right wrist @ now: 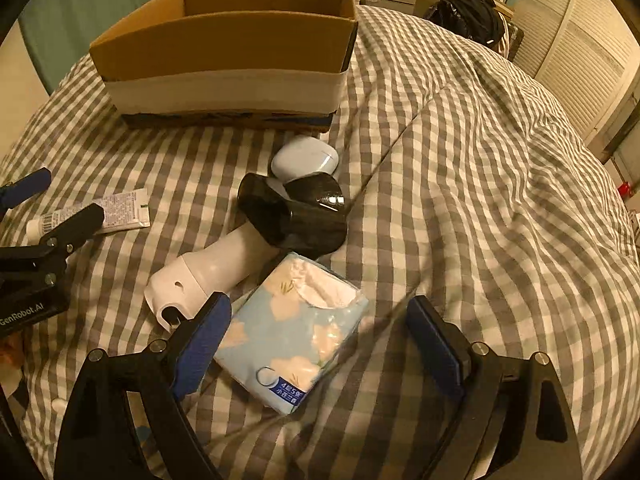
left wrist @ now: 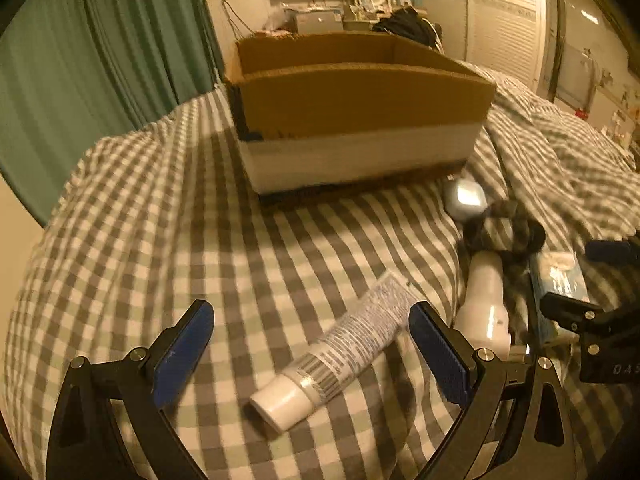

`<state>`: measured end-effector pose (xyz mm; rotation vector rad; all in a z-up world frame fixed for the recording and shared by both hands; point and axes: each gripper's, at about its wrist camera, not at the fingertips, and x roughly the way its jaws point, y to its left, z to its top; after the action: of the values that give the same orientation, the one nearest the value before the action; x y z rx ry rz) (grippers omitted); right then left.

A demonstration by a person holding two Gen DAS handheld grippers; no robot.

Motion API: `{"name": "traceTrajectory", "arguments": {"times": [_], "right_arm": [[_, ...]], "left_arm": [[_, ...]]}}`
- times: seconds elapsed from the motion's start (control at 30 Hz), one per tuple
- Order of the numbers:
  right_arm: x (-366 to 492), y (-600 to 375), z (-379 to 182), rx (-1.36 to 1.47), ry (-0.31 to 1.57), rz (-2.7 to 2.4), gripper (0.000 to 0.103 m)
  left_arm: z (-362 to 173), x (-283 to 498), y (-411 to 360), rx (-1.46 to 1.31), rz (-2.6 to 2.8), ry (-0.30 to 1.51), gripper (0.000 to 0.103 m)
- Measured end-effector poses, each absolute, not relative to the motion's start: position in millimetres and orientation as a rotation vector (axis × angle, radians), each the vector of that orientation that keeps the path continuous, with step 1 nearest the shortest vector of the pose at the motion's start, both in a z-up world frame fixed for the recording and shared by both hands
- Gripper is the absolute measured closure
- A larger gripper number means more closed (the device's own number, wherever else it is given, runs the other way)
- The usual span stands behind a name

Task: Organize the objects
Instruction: 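Grasp the white cream tube with the left tool while the right tool grasps the blue tissue pack, then drop the tube into the box with the left tool while the right tool drops the tissue pack in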

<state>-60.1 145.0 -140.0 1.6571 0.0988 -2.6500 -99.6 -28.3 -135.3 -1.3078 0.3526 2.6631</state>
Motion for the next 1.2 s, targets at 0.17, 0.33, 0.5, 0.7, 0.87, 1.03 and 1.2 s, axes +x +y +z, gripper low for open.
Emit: {"name": "traceTrajectory", "arguments": {"times": [0.17,0.33,0.5,0.7,0.87,1.03,1.2], "right_arm": [[-68,133,-154,1.698,0.14,-2.585,0.013],[-66,125,-155,1.686,0.167,-2.558,0.023],[-61,128,-148,1.638,0.103,-2.56,0.028],[-60,132,-142,1.595,0.051,-2.563,0.028],[-61,133,-137,1.569,0.024,-2.565,0.028],[-57,134,-126,1.51,0.007,-2.582,0.028],[-49,131,-105,1.397,-0.006,-2.593,0.029]], "left_arm": [[-156,-104,-18,-1.364,2.617,0.444,0.002],[-155,-102,-14,-1.337,2.606,0.447,0.013],[-145,-99,-19,-1.31,2.628,0.449,0.042],[-132,-99,-33,-1.305,2.664,0.404,0.077],[-120,-93,-39,-1.301,2.651,0.362,0.078],[-108,-81,-37,-1.276,2.654,0.344,0.078],[-85,-76,-33,-1.209,2.678,0.344,0.078]]}}
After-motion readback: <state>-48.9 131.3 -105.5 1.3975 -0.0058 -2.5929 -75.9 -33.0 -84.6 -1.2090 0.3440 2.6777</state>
